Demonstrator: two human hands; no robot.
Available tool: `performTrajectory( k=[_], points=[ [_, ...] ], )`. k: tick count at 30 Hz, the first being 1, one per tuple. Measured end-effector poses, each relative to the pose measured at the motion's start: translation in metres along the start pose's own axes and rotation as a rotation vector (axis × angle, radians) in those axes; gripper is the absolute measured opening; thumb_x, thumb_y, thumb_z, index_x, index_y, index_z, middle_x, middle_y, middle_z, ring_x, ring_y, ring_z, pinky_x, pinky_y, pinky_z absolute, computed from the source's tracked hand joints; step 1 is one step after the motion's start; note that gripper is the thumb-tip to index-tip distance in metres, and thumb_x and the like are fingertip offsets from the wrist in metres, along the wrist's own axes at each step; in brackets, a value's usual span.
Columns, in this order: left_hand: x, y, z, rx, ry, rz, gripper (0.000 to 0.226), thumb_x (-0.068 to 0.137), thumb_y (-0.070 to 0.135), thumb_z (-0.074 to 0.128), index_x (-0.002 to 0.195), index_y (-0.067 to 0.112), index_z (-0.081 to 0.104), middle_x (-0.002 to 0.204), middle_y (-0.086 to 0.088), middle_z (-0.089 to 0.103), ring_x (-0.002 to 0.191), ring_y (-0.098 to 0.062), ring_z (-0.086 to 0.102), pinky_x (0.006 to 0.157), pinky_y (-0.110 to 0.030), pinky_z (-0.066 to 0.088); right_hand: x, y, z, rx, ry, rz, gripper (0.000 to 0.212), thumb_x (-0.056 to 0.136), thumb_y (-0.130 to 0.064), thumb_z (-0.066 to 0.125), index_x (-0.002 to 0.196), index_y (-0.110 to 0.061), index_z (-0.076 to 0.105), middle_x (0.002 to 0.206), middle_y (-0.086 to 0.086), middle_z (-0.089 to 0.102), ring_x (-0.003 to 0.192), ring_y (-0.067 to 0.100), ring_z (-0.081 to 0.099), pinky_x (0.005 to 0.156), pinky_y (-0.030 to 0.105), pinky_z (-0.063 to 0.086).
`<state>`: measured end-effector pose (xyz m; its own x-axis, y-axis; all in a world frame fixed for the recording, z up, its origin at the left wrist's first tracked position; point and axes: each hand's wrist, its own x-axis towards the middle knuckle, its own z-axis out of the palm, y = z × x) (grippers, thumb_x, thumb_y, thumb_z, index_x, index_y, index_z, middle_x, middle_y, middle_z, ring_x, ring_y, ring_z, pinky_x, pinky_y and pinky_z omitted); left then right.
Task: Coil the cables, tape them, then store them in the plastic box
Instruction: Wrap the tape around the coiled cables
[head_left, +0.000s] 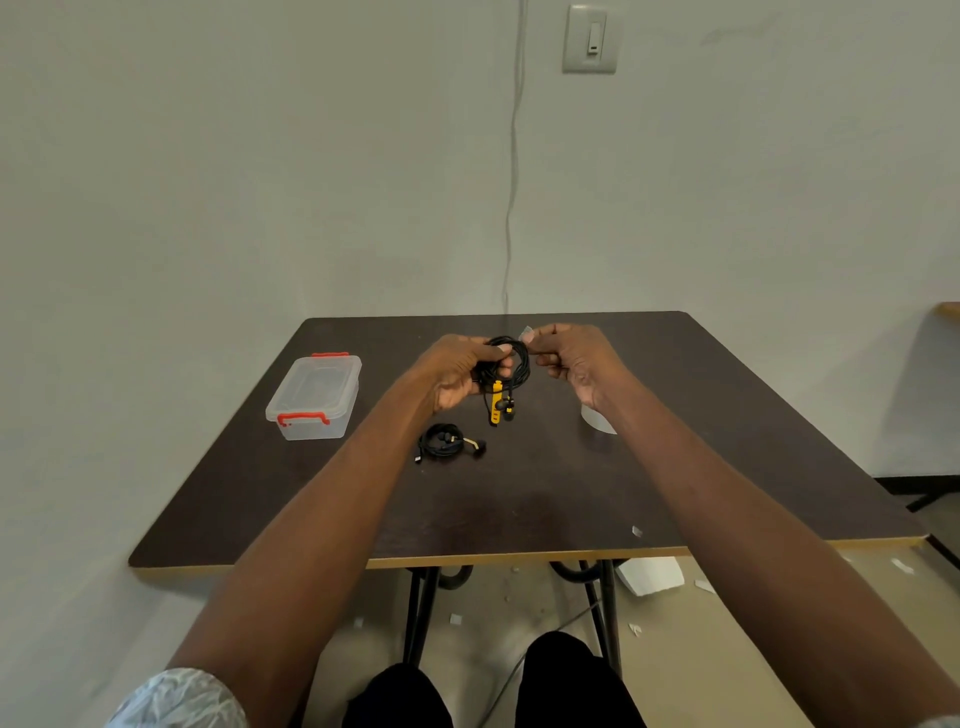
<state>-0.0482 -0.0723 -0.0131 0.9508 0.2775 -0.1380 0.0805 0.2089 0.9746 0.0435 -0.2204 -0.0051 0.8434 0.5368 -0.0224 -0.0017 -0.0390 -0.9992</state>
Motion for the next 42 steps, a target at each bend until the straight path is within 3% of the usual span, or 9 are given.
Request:
performTrajectory(
  k=[5, 14, 19, 21, 25, 32, 40, 42],
  points=[
    [-0.003, -0.001, -0.001, 0.0, -0.017, -0.007, 0.023, 0.089, -0.003, 0.061, 0.111, -0.002, 0.062, 0.077, -0.011, 0.067, 0.063, -0.015, 0.064, 0.06, -0.026, 0.056, 0.003, -0.001, 0.0, 0.088, 0.044, 0.057, 0.013, 0.082, 0.001, 0.068, 0.078, -0.011, 0.064, 0.069, 0.003, 0.063, 0.057, 0.009, 0.056, 0.054, 0.021, 0.042],
    [-0.002, 0.001, -0.003, -0.028, -0.048, 0.034, 0.028, 0.086, -0.001, 0.066, 0.112, -0.007, 0.058, 0.081, -0.013, 0.07, 0.067, -0.017, 0.066, 0.065, -0.027, 0.057, 0.004, 0.001, -0.003, -0.057, -0.083, 0.286, 0.013, 0.084, -0.005, 0.061, 0.072, -0.011, 0.059, 0.065, 0.001, 0.054, 0.055, 0.01, 0.047, 0.053, 0.023, 0.036],
    [0.0, 0.001, -0.003, 0.012, -0.031, -0.07, 0.011, 0.086, 0.001, 0.066, 0.097, -0.003, 0.065, 0.076, -0.009, 0.07, 0.063, -0.013, 0.066, 0.06, -0.025, 0.056, 0.0, 0.007, -0.004, 0.153, -0.202, 0.426, 0.019, 0.085, -0.006, 0.056, 0.067, -0.011, 0.055, 0.054, -0.002, 0.052, 0.052, 0.009, 0.042, 0.054, 0.024, 0.034],
    [0.0, 0.002, -0.003, 0.014, -0.025, -0.09, 0.011, 0.086, 0.001, 0.066, 0.096, -0.002, 0.066, 0.079, -0.009, 0.07, 0.067, -0.013, 0.067, 0.064, -0.026, 0.058, 0.0, 0.007, -0.004, 0.188, -0.231, 0.438, 0.02, 0.087, -0.008, 0.056, 0.068, -0.011, 0.055, 0.054, -0.002, 0.052, 0.052, 0.008, 0.042, 0.054, 0.023, 0.034],
    [0.002, 0.003, -0.004, 0.037, 0.015, -0.09, 0.013, 0.085, 0.001, 0.067, 0.098, -0.001, 0.066, 0.086, -0.011, 0.07, 0.078, -0.017, 0.065, 0.082, -0.031, 0.054, -0.001, 0.006, -0.003, 0.206, -0.254, 0.441, 0.016, 0.086, -0.011, 0.061, 0.07, -0.011, 0.059, 0.058, -0.002, 0.054, 0.051, 0.008, 0.045, 0.054, 0.022, 0.036],
    [-0.003, 0.004, -0.003, 0.064, 0.018, -0.105, 0.008, 0.087, 0.001, 0.064, 0.095, 0.001, 0.065, 0.08, -0.009, 0.067, 0.066, -0.013, 0.062, 0.068, -0.026, 0.054, 0.0, 0.005, -0.001, 0.163, -0.176, 0.402, 0.013, 0.083, -0.012, 0.068, 0.072, -0.011, 0.06, 0.06, -0.002, 0.054, 0.053, 0.008, 0.045, 0.054, 0.022, 0.035],
    [-0.004, 0.004, -0.003, 0.09, 0.029, -0.073, 0.006, 0.086, -0.003, 0.062, 0.092, -0.002, 0.064, 0.08, -0.011, 0.065, 0.069, -0.015, 0.061, 0.072, -0.027, 0.054, -0.001, 0.009, 0.002, 0.256, -0.137, 0.283, 0.005, 0.077, -0.008, 0.07, 0.079, -0.006, 0.066, 0.066, 0.002, 0.057, 0.056, 0.01, 0.047, 0.054, 0.023, 0.039],
    [-0.003, 0.004, -0.003, 0.094, 0.045, -0.076, 0.009, 0.085, -0.003, 0.062, 0.094, -0.002, 0.065, 0.083, -0.013, 0.066, 0.074, -0.018, 0.063, 0.08, -0.032, 0.054, -0.001, 0.01, 0.005, 0.259, -0.085, 0.218, 0.004, 0.079, -0.006, 0.069, 0.079, -0.005, 0.065, 0.067, 0.003, 0.056, 0.055, 0.01, 0.047, 0.051, 0.022, 0.04]
  ],
)
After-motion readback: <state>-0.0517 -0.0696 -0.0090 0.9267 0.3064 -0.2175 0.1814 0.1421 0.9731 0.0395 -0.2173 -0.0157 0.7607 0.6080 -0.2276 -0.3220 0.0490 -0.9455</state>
